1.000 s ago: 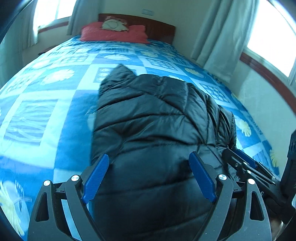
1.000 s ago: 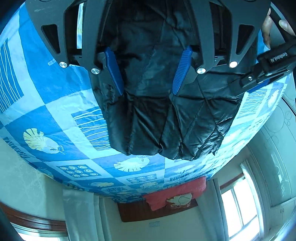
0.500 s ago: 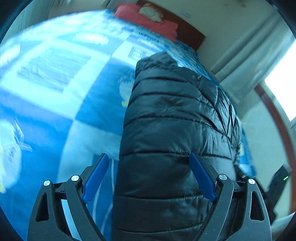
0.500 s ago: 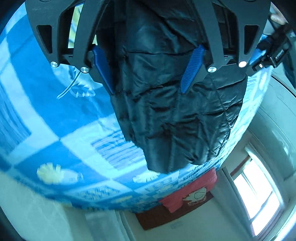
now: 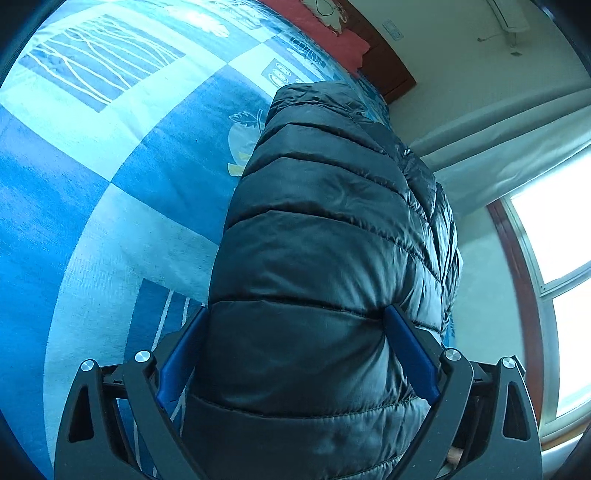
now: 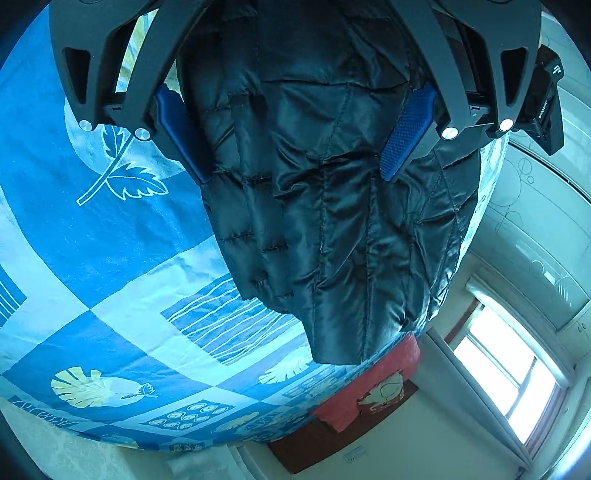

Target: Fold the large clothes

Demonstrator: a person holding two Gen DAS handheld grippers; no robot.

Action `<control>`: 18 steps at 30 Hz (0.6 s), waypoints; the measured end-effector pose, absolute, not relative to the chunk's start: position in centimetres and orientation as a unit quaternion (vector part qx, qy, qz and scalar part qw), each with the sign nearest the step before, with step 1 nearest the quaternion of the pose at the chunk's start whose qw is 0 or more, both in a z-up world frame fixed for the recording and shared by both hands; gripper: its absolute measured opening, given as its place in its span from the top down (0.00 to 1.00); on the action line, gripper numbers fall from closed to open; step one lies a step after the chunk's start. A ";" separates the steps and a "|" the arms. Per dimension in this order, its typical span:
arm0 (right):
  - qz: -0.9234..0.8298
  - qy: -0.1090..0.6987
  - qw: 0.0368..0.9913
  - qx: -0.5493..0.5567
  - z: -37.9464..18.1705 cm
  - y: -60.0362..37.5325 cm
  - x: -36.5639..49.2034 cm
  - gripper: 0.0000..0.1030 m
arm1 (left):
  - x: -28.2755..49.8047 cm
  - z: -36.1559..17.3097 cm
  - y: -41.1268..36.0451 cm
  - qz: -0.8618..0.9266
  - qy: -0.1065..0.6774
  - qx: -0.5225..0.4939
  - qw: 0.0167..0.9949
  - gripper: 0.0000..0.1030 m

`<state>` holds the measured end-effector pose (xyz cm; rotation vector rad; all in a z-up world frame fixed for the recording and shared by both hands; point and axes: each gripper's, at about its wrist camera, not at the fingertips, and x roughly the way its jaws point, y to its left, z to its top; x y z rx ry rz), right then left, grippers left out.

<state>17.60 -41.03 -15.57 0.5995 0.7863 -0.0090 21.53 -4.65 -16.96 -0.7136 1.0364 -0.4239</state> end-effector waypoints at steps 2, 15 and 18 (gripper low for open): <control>-0.021 0.372 0.885 0.281 -15.4 -40.9 17.1 0.10 | 21.4 -17.0 -4.5 -0.201 0.480 -0.335 0.786 0.10; 0.096 0.420 0.827 0.360 -18.3 -42.5 17.8 0.07 | 23.0 -18.3 -5.6 -0.226 0.500 -0.331 0.768 0.05; 0.097 0.419 0.829 0.357 -18.3 -42.3 17.9 0.08 | 23.4 -18.7 -5.8 -0.238 0.503 -0.337 0.759 0.05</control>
